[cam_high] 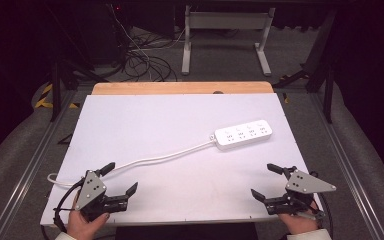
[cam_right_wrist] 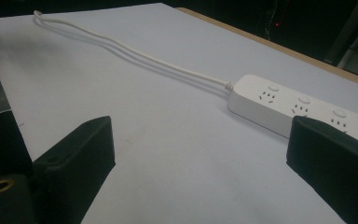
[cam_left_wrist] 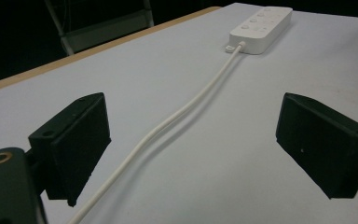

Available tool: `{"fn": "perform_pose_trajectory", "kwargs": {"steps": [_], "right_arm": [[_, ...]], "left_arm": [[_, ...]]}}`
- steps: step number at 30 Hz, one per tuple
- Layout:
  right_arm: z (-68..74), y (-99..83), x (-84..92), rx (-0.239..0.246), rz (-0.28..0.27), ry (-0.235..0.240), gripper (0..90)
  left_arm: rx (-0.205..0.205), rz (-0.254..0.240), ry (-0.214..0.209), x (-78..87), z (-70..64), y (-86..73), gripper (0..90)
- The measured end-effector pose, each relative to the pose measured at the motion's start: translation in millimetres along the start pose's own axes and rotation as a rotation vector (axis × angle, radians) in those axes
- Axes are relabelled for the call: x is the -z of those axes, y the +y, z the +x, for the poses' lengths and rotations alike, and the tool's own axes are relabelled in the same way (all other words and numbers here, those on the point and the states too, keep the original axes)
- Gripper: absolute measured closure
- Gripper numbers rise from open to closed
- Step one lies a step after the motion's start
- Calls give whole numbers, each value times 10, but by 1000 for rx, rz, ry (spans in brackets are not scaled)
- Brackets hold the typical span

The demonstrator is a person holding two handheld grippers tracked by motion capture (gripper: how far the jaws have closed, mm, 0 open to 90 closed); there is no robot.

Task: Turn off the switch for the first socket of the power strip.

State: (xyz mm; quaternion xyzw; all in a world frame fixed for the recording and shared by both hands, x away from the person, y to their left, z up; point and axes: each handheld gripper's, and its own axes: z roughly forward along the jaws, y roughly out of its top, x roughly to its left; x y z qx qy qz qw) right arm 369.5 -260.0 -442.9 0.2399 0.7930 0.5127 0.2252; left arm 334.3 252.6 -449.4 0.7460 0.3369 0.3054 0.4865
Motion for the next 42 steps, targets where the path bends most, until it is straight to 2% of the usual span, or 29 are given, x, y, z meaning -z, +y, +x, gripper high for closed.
{"fn": "perform_pose_trajectory", "kwargs": {"steps": [8,12,16,20,27,32,35,42], "right_arm": [[22,15,-2,11,1,-1,82],[26,22,2,18,-3,1,87],[37,30,1,24,-4,0,97],[38,33,7,23,-4,2,114],[30,55,1,12,5,16,157],[20,107,-4,9,19,16,201],[8,165,-24,0,26,17,209],[-46,307,-71,-5,44,26,216]], "left_arm": [[-14,-15,14,22,-14,7,103],[-54,-13,33,29,-23,9,104],[-21,-15,10,43,-24,17,104],[-13,-15,1,49,-22,25,102],[-28,-10,13,53,-20,28,102],[-21,-6,18,48,-22,26,102],[-9,-6,13,46,-20,25,102],[-21,0,17,51,-26,29,102]]}}
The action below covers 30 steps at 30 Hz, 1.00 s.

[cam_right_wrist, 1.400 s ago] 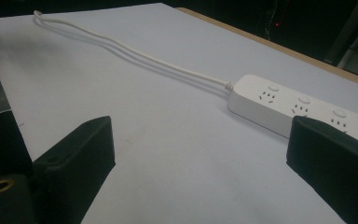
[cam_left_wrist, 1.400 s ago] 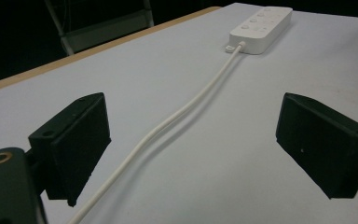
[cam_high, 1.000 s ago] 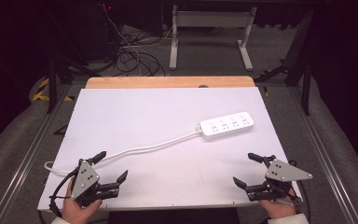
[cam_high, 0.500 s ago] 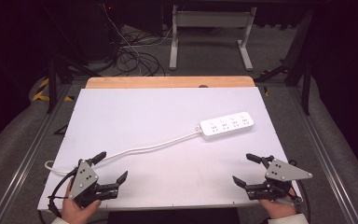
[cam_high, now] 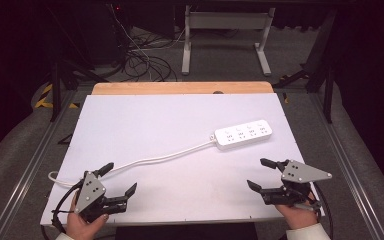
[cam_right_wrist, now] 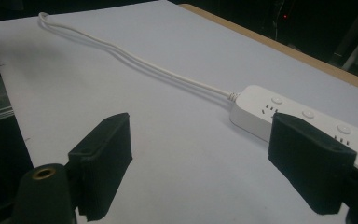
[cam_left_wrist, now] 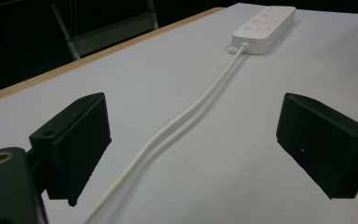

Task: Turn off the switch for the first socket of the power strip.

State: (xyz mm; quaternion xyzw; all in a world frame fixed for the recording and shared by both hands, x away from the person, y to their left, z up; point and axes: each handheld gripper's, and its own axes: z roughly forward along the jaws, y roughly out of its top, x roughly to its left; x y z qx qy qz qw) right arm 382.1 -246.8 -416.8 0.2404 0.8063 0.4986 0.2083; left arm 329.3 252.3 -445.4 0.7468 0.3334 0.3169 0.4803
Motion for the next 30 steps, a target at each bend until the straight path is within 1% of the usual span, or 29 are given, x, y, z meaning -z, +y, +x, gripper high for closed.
{"fn": "perform_pose_trajectory", "kwargs": {"steps": [1,3,8,15,20,21,27,28,30], "right_arm": [[-8,20,-4,6,2,-1,218],[-17,54,-19,7,6,2,219],[-47,133,-54,8,7,6,219],[-79,255,-130,29,14,14,219],[-113,326,-196,26,18,21,219],[-120,341,-211,26,18,22,220],[-143,425,-301,30,22,32,251],[-141,443,-320,31,24,32,253],[-142,459,-340,36,27,33,253]], "left_arm": [[0,0,0,0,0,0,102],[13,1,-6,3,-2,2,108],[8,3,-2,9,1,6,108],[0,1,5,10,-4,7,108],[0,3,4,12,-2,8,108],[7,1,0,12,-8,11,108],[4,4,2,11,-9,9,108],[-3,5,4,12,-4,10,108],[4,3,3,12,-9,9,108]]}}
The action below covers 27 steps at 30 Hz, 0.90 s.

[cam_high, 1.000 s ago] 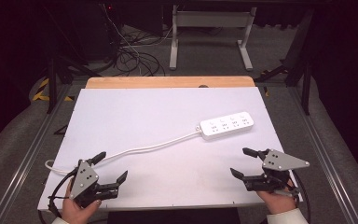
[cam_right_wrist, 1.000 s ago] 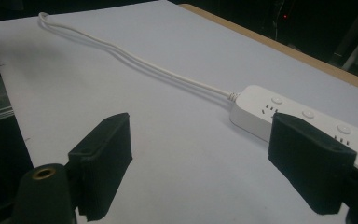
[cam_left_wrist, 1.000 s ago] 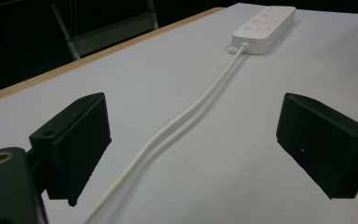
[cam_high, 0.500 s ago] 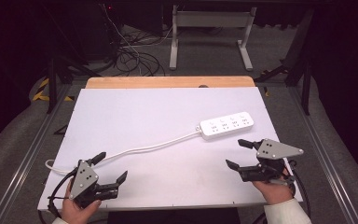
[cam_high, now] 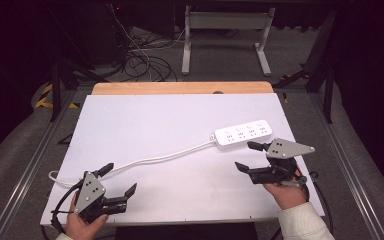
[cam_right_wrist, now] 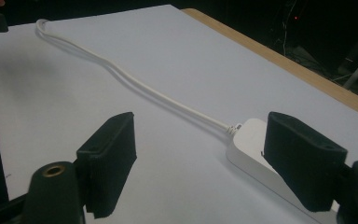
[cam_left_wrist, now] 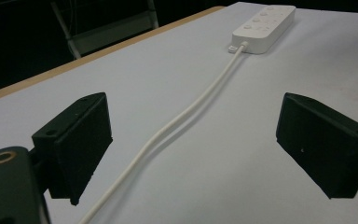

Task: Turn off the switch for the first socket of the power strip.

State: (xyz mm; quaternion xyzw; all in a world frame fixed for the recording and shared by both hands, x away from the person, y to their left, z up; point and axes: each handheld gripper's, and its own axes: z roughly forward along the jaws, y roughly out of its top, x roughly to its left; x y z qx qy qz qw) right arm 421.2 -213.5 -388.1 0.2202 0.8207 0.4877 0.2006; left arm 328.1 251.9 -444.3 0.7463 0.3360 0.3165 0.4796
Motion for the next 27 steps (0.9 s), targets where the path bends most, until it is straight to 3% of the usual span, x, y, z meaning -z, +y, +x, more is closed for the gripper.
{"fn": "perform_pose_trajectory", "kwargs": {"steps": [12,16,18,19,24,27], "right_arm": [[-40,133,-152,10,23,-20,256],[-4,166,-107,32,21,-98,465],[-6,177,-102,27,28,-94,512],[-26,201,-106,20,43,-84,621],[-106,301,-116,-16,70,-65,880],[-130,371,-135,-30,89,-74,900]], "left_arm": [[-5,1,6,11,-2,5,111],[2,2,7,13,-3,5,111],[-1,1,9,14,-2,7,112],[-7,2,11,19,2,9,113],[-4,2,13,22,5,10,113],[-4,2,13,21,6,10,113]]}}
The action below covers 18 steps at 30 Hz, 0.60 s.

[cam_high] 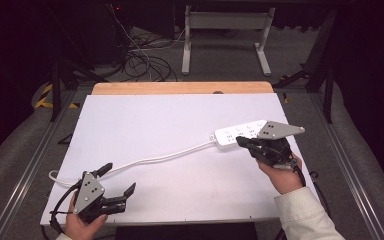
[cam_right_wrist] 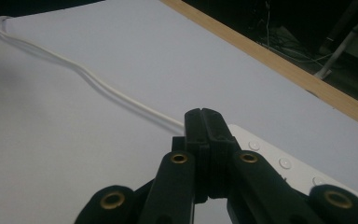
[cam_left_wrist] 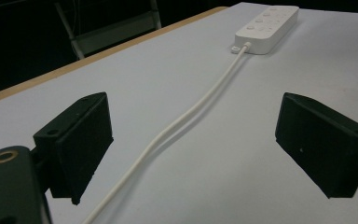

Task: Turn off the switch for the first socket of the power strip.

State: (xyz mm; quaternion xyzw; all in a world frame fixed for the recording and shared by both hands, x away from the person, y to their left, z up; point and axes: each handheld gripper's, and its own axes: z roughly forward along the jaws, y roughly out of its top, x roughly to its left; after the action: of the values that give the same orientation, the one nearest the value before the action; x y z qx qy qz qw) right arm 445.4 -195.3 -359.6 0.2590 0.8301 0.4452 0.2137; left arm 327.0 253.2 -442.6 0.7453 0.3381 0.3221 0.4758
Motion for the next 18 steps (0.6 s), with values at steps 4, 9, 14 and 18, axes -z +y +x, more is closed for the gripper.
{"fn": "perform_pose_trajectory", "kwargs": {"steps": [4,9,14,18], "right_arm": [[-26,69,-43,-2,18,0,900],[-91,110,-125,-23,46,-8,900],[-202,151,-270,-55,73,-14,900],[-300,147,-401,-88,95,-19,900]], "left_arm": [[1,1,0,-1,0,-1,113],[-1,3,0,-1,5,-1,113],[9,5,-2,-9,2,-5,113],[7,4,1,-8,6,-6,113]]}}
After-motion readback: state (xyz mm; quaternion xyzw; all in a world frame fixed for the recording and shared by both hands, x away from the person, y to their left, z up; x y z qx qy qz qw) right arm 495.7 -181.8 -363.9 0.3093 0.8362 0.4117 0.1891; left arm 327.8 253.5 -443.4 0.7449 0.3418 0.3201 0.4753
